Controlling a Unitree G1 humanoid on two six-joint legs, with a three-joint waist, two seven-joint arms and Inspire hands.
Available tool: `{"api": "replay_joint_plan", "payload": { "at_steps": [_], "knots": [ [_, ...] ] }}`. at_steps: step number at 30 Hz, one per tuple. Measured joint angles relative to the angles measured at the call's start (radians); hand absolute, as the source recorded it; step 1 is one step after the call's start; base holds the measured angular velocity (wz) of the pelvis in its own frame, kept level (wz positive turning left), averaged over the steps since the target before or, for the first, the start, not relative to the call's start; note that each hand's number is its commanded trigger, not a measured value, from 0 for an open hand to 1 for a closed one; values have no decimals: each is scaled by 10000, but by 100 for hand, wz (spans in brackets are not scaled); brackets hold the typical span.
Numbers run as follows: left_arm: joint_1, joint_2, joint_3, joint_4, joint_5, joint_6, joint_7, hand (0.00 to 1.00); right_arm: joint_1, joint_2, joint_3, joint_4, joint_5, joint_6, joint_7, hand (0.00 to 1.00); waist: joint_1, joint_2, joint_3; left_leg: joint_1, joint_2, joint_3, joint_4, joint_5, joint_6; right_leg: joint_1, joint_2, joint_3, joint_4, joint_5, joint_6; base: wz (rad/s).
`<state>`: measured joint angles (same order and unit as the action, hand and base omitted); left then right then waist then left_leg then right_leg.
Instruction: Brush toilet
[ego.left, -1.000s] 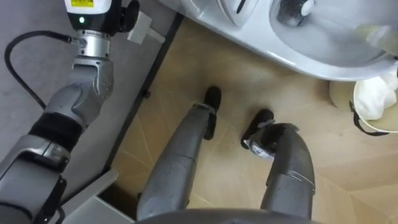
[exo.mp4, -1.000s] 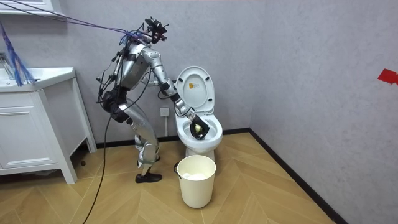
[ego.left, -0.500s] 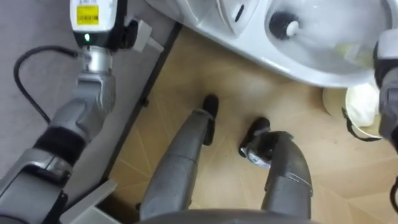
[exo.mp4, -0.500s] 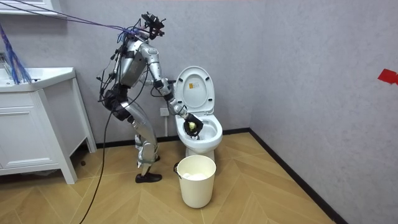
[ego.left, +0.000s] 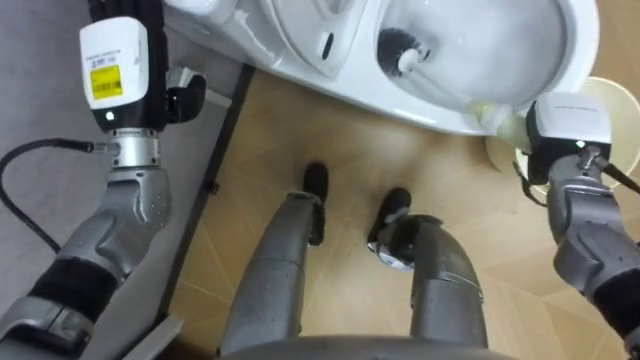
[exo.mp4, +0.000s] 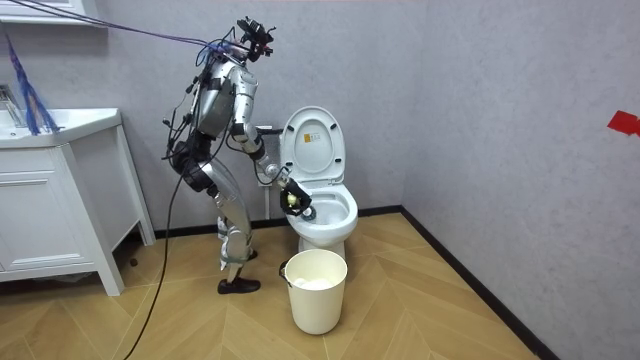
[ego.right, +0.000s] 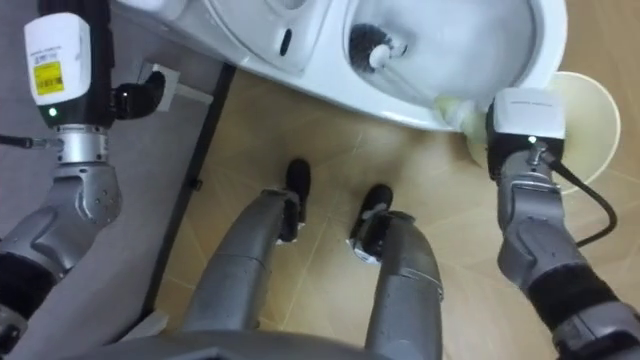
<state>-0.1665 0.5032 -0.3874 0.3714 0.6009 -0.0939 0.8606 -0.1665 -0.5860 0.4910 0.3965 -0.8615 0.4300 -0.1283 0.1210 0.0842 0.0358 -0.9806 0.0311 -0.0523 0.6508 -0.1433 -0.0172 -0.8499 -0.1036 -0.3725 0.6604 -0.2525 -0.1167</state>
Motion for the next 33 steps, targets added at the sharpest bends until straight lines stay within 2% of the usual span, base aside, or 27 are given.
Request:
{"api": "replay_joint_plan", "payload": {
  "at_steps": [1, 2, 5, 7, 8, 10, 12, 13, 18, 22, 26, 28, 30, 31, 33],
  "knots": [
    [-76, 28, -23, 26, -26, 2, -1, 0, -356, -49, 72, 412, 5, -55, 27, 100, 10, -14, 12, 0, 16, 17, 44, 0, 0, -3, -1, 8, 36, -3, -5, -9],
    [-177, 132, -100, 74, -17, 10, -13, 0, -885, -119, 306, 1104, 85, -270, -29, 100, 97, -67, 46, 27, 62, 88, 69, 0, 0, -6, 2, 27, 44, 2, -21, -9],
    [-451, 498, -240, 88, -210, 44, -19, 0, -2302, -255, 969, 2879, 1256, -816, -227, 100, 245, -273, 184, 46, 77, 184, 41, 30, -10, -96, -39, 97, 158, 1, -47, -6],
    [-976, 910, -496, 394, -198, 216, -15, 0, -3616, -205, 1217, 4429, 2947, -1403, -439, 100, 262, -496, 327, -69, -88, 221, -93, 163, 1, -382, -243, 144, 445, -39, -67, 17],
    [-1118, 975, -550, 453, -193, 252, -16, 0, -3939, -153, 1202, 4846, 3349, -1537, -543, 100, 253, -550, 362, -106, -139, 226, -125, 217, 7, -464, -305, 150, 524, -51, -67, 25],
    [-1633, 988, -617, 547, -151, 321, -8, 0, -4948, -58, 1119, 6191, 4700, -1814, -903, 100, 219, -636, 413, -386, -305, 247, -86, 362, 60, -842, -515, 158, 801, -99, -54, 21],
    [-1986, 984, -615, 717, 37, 406, 28, 0, -5299, -73, 1036, 6688, 4833, -2032, -1098, 100, 171, -710, 453, -580, -396, 266, -63, 426, 91, -1079, -625, 191, 962, -114, -37, 12],
    [-2058, 928, -609, 763, 229, 493, 171, 0, -5344, -70, 961, 6909, 4917, -2225, -1264, 100, 93, -717, 458, -651, -468, 265, -25, 442, 113, -1160, -704, 195, 1060, -158, -8, 11],
    [-2169, 642, -584, 854, 686, 906, 182, 0, -5344, -7, 625, 7242, 4881, -2321, -1309, 100, -18, -722, 455, -688, -721, 284, 104, 483, 192, -1304, -1000, 291, 1428, -277, 81, 9],
    [-2277, 298, -582, 977, 1032, 1271, -160, 0, -5341, 19, 678, 7268, 3709, -2297, -1311, 100, -8, -718, 452, -624, -779, 327, 323, 486, 218, -1233, -1126, 315, 1666, -328, 109, 2],
    [-2291, 120, -637, 994, 1098, 1368, -700, 0, -4977, 200, 1167, 6919, 2125, -2013, -1219, 100, 219, -651, 444, -380, -713, 251, 373, 426, 258, -902, -1041, 226, 1635, -411, 191, -2],
    [-2285, 91, -650, 994, 1087, 1322, -849, 0, -4437, 404, 1268, 6392, 1322, -1589, -960, 100, 464, -441, 455, -270, -552, 102, 361, 370, 183, -594, -856, -2, 1325, -341, 134, -4],
    [-2172, 7, -653, 968, 1086, 1314, -874, 0, -3889, 390, 1209, 5752, 1196, -1133, -737, 100, 598, -65, 405, -198, -501, -116, 338, 379, 137, -340, -622, -80, 1001, -210, 186, -2],
    [-2018, 7, -638, 830, 1084, 1302, -875, 0, -3546, 391, 1131, 5316, 1176, -880, -671, 100, 659, 106, 351, -171, -425, -128, 285, 382, 133, -255, -544, -144, 802, -122, 175, -9],
    [-1720, -18, -608, 659, 987, 1189, -847, 0, -2925, 386, 1015, 4330, 1176, -545, -532, 100, 653, 176, 306, -23, -423, -83, 42, 436, 105, -192, -518, -108, 595, 9, 152, -20]
  ]
}}
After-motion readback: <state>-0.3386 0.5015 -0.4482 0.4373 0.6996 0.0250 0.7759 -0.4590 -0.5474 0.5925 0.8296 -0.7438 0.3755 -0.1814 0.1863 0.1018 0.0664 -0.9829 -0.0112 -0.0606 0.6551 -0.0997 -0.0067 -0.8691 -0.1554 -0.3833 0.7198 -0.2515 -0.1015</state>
